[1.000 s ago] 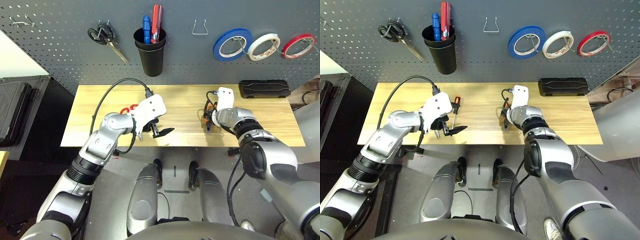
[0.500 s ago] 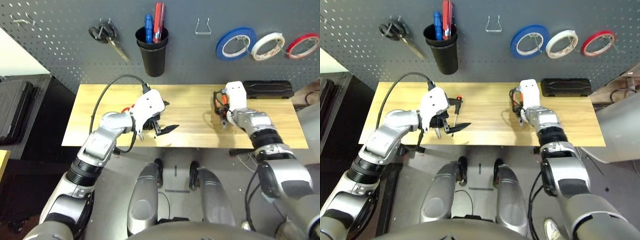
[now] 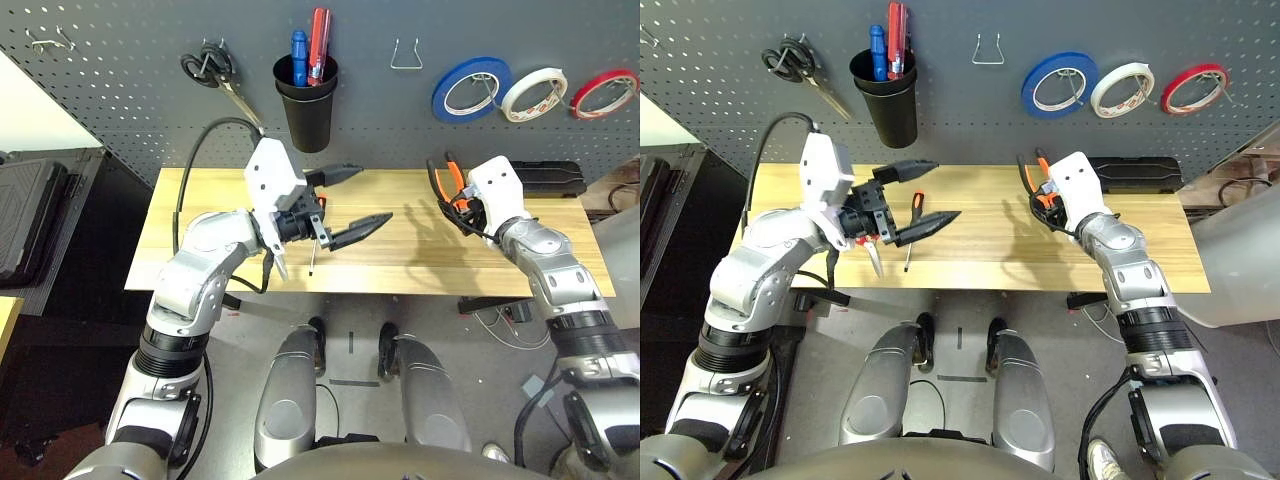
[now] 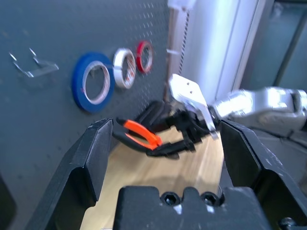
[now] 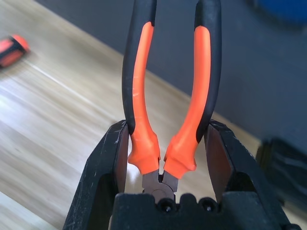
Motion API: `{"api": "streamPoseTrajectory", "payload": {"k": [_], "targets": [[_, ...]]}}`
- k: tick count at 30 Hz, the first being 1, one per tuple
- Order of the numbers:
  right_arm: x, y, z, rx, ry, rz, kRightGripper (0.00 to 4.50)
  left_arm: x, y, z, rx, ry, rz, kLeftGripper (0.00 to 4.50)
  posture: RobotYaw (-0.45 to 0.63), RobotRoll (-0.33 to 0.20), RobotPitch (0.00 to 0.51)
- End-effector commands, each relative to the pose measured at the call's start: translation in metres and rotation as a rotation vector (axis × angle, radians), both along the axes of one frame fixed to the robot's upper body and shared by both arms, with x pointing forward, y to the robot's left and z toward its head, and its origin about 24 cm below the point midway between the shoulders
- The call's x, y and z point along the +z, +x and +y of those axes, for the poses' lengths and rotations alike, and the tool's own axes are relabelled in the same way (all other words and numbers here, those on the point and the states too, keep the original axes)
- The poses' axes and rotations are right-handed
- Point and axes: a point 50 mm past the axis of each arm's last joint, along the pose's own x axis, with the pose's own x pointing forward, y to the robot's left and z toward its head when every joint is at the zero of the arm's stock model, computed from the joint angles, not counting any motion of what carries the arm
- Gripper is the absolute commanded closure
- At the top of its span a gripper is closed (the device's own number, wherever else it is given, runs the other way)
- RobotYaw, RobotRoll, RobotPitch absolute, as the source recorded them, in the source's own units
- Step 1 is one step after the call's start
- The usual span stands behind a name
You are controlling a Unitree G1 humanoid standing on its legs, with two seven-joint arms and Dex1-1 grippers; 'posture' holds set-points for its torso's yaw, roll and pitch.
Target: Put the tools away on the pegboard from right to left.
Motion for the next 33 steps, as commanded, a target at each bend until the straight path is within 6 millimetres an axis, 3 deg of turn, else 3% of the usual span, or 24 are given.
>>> {"api": "streamPoseTrajectory", "payload": {"k": [1,8,20,33], "targets": [[0.018,-0.007,0.004,0.056,0.044,-0.12,1.98,0.008,-0.002,0.0,-0.003,-0.034,-0.016,0.0,0.18,0.0,0.221],[0.05,-0.012,0.019,0.112,0.077,-0.32,1.98,0.004,0.015,0.015,0.159,0.053,-0.016,0.0,0.17,0.0,0.213],[0.105,-0.007,0.024,0.001,0.156,-0.66,1.98,0.002,0.027,0.023,0.27,0.063,-0.046,0.0,0.16,0.0,0.214],[0.15,0.007,0.058,0.088,0.256,-0.803,1.98,0.003,0.032,0.023,0.3,0.06,-0.056,0.0,0.16,0.0,0.216]]}}
